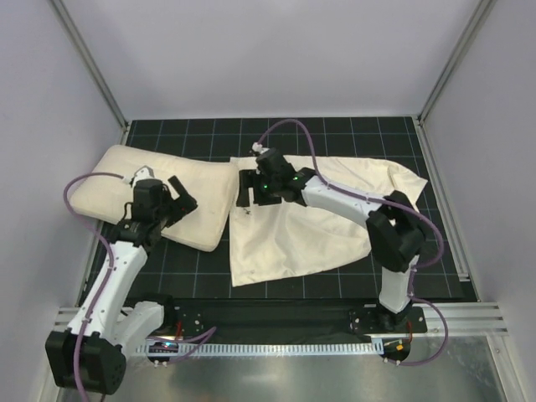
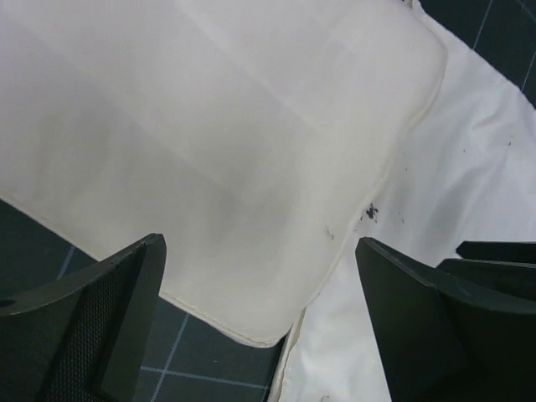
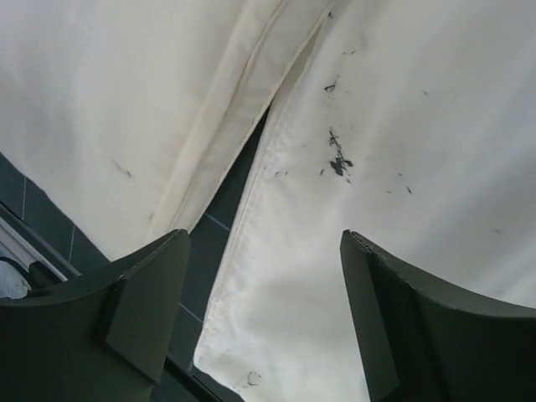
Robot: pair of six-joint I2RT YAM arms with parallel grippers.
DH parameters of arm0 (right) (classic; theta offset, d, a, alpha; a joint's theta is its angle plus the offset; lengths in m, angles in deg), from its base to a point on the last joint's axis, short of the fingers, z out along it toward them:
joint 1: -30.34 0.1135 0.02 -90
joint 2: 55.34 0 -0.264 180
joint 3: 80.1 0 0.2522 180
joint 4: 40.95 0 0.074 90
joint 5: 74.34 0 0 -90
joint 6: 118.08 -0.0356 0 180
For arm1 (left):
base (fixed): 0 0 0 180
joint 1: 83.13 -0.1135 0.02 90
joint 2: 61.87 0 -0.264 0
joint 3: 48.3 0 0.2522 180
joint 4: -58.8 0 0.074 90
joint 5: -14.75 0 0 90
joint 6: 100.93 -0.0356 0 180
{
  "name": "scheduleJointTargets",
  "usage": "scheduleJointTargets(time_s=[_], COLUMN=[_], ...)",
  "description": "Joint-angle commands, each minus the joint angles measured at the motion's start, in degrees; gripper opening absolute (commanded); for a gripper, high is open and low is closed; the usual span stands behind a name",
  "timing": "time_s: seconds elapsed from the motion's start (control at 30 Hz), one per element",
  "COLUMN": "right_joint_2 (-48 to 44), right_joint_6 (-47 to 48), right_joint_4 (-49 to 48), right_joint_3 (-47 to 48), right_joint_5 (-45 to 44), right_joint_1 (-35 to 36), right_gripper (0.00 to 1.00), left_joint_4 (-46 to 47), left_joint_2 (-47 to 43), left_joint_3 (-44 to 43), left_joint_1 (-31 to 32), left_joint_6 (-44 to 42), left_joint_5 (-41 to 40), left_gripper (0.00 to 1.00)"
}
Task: Put the pillow into the pillowcase
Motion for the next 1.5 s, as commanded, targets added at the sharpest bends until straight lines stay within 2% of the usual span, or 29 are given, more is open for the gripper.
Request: scheduleJointTargets(time_s=[0.0, 0.1, 0.27, 0.37, 0.57, 0.6, 0.63, 0.7, 0.77, 0.8, 0.9, 1.07, 1.1, 1.23, 1.37, 1.47], right_joint_2=[-10.81, -16.26, -21.89, -23.56, -24.36, -24.27, -23.92, -23.22, -20.85, -19.97, -14.97, -8.02, -6.01, -0.99, 2.09, 4.81], right_joint_6=[2.21, 2.92, 3.09, 3.45, 3.10, 3.01, 2.92, 3.01, 2.92, 2.75, 1.34, -2.00, -3.22, -6.38, -8.33, -8.86], right_joint_4=[-7.23, -7.31, -8.99, -8.90, -10.04, -10.13, -10.82, -11.01, -10.74, -10.66, -9.60, -8.11, -7.85, -6.44, -6.26, -3.38], right_joint_3=[-5.95, -13.85, -20.20, -22.31, -25.48, -25.92, -26.01, -25.93, -25.14, -23.74, -19.79, -13.72, -11.62, -6.68, -3.78, 1.74], right_joint_5=[-4.62, -6.73, -5.16, -4.55, -3.14, -2.79, -2.44, -3.30, -4.36, -5.06, -5.95, -9.35, -9.98, -13.67, -17.28, -23.41], right_joint_1=[-1.59, -2.56, -4.50, -4.58, -4.50, -4.50, -4.24, -2.48, -0.64, 1.11, 4.02, 5.96, 6.31, 6.93, 7.02, 7.02], right_gripper=[0.80, 0.81, 0.84, 0.85, 0.86, 0.86, 0.86, 0.86, 0.86, 0.86, 0.84, 0.77, 0.73, 0.64, 0.58, 0.55], left_joint_4=[2.05, -1.12, -4.90, -8.51, -7.47, -7.90, -8.34, -10.52, -10.36, -9.23, -5.10, 0.35, 1.49, 6.86, 6.87, 7.47], left_joint_2=[6.54, 15.75, 26.23, 33.53, 43.10, 44.43, 45.75, 49.53, 50.07, 49.29, 43.43, 32.07, 27.96, 20.47, 18.34, 17.38], left_joint_3=[-6.10, -11.65, -18.85, -22.90, -24.31, -24.66, -25.89, -27.38, -27.74, -27.48, -23.54, -16.95, -13.89, -8.06, -7.53, -6.57], left_joint_1=[5.85, 10.93, 19.55, 21.24, 21.50, 21.42, 21.33, 20.80, 19.06, 18.26, 14.31, 7.37, 6.66, 3.76, 3.22, 3.31], left_joint_6=[-5.29, -6.89, -12.86, -14.97, -17.61, -17.70, -17.61, -15.87, -14.80, -13.50, -12.17, -6.29, -5.41, -1.36, -1.09, -0.30], left_joint_5=[-3.04, -6.55, -10.86, -12.90, -12.36, -13.41, -14.64, -18.93, -19.58, -18.36, -12.39, -11.67, -10.62, -7.72, -6.66, -5.08], left_gripper=[1.00, 1.00, 1.00, 1.00, 0.99, 0.95, 0.75, 0.50, 0.06, 0.00, 0.00, 0.00, 0.00, 0.00, 0.00, 0.00])
